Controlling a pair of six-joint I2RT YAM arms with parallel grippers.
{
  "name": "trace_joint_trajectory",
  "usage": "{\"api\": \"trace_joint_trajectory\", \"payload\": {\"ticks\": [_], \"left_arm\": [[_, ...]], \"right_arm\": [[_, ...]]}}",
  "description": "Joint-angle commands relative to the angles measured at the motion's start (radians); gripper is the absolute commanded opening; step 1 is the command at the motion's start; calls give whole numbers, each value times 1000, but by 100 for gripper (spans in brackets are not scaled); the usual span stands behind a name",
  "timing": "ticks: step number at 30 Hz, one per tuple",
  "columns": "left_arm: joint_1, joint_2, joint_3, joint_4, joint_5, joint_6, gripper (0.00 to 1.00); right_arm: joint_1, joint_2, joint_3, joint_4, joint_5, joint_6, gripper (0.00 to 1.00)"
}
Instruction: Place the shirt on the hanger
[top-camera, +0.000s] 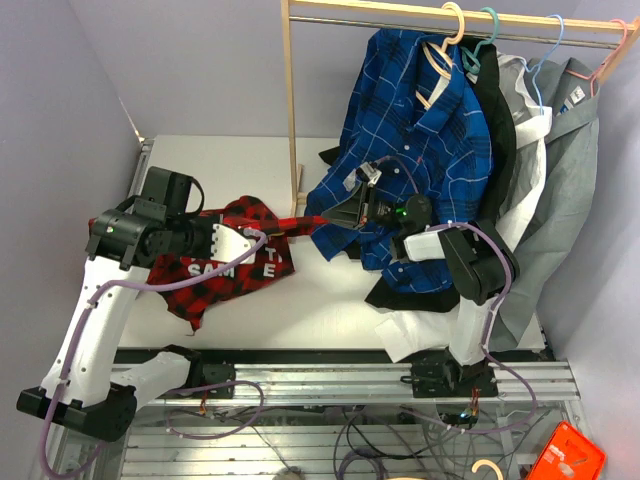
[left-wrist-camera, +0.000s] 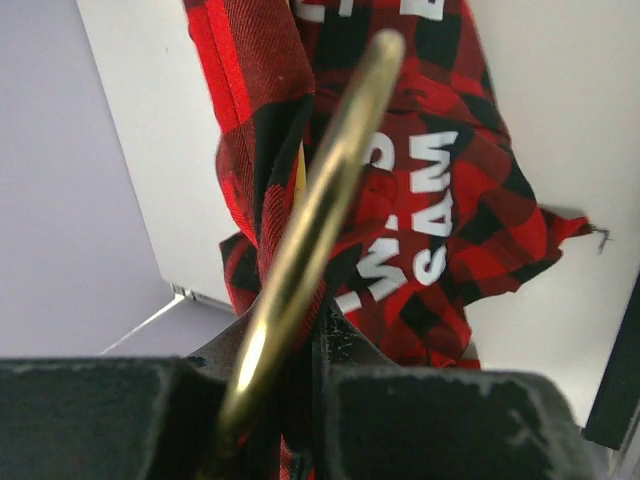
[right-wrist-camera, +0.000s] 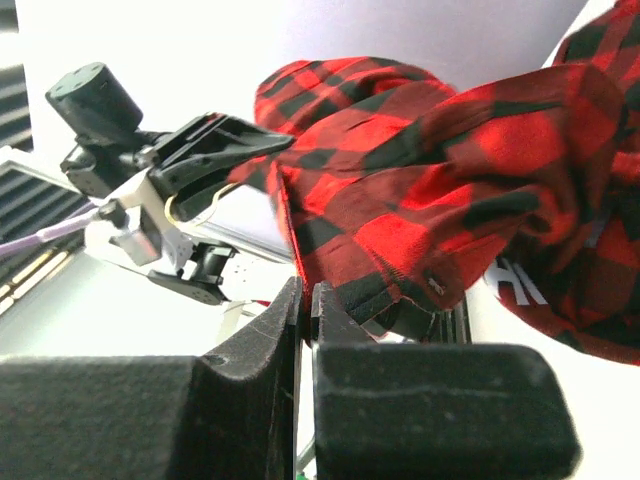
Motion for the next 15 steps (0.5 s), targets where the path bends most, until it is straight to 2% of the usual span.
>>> {"api": "trace_joint_trajectory", "payload": {"ticks": [1,5,9,12,15], "left_arm": [[6,-18,-100,165,-354,-62,7],[4,-48,-117,229,-314,-77,7],[4,-40,-9,174,-166,-121,7],[4,-18,70,196,-108,-219,7],[4,-24,74,260,-90,-295,7]], "right_arm": [[-31,-125,17,54,-12,-123,0],[-22,-235,-3,-253,-24,-339,0],[-4,-299,-5,-601,2,-611,0],[7,-308,-17,-623,-6,-626,0],[30,-316,-21,-638,-9,-627,0]]}}
